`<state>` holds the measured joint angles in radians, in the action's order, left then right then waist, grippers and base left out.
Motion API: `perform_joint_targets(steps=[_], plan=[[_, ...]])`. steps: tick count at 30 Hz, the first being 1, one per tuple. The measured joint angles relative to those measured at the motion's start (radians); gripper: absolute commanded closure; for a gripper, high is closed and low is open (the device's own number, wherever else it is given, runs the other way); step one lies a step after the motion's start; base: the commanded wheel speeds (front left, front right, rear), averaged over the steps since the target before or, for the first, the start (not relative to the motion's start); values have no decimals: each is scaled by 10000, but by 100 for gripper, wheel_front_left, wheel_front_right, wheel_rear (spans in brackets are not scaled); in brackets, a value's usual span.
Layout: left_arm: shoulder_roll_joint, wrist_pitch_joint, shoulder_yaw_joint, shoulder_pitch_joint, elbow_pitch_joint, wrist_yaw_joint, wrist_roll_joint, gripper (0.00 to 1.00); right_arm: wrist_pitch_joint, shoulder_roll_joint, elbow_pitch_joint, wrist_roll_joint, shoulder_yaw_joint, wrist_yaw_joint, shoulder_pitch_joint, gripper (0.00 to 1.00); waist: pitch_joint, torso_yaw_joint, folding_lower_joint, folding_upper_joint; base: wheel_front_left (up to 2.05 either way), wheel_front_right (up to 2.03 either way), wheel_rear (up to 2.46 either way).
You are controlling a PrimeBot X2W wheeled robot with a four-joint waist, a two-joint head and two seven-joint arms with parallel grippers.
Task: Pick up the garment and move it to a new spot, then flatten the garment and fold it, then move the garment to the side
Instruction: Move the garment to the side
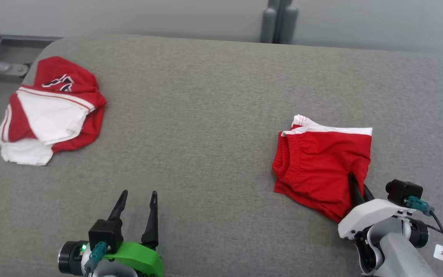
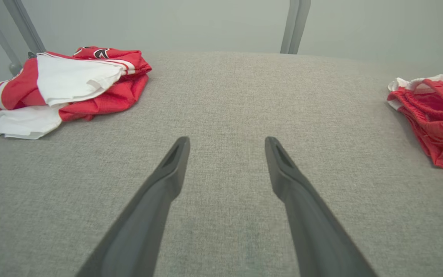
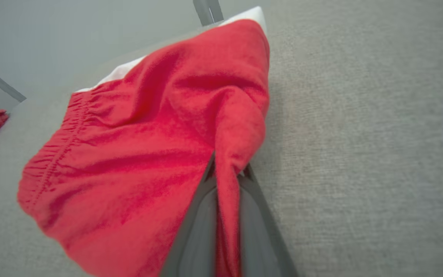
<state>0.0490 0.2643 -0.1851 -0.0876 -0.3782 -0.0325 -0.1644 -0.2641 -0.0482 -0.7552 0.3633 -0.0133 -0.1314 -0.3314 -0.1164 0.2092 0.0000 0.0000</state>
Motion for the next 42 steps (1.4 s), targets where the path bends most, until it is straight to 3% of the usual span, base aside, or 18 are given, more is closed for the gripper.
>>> perform_joint_targets(steps=[14, 20, 26, 30, 42], plan=[[-8, 0, -253, -1056, 477, -313, 458, 0, 0, -25, 846, 767, 1315, 2, -268, 100, -274, -3497, 0, 0, 0, 0, 0], [-21, 0, -389, -1696, 704, -506, 825, 0, 0, -27, 1074, 604, 1499, 2, -881, 100, -1037, -4309, 0, 0, 0, 0, 0], [81, 0, -385, -2197, 863, -654, 1254, 0, 0, -67, 1093, -370, 1511, 0, -2167, 100, -2046, -4594, 0, 0, 0, 0, 0], [286, -2, -362, -2475, 1093, -704, 1432, 0, 0, -512, 704, -834, 1110, 0, -3235, 100, -2793, -4506, 0, 1, 0, 0, 0], [564, 10, -291, -2838, 1747, -685, 1582, 0, 0, -2318, -1285, -2602, -1636, -2, -5132, 100, -4408, -3587, 0, 0, 0, 0, 0]])
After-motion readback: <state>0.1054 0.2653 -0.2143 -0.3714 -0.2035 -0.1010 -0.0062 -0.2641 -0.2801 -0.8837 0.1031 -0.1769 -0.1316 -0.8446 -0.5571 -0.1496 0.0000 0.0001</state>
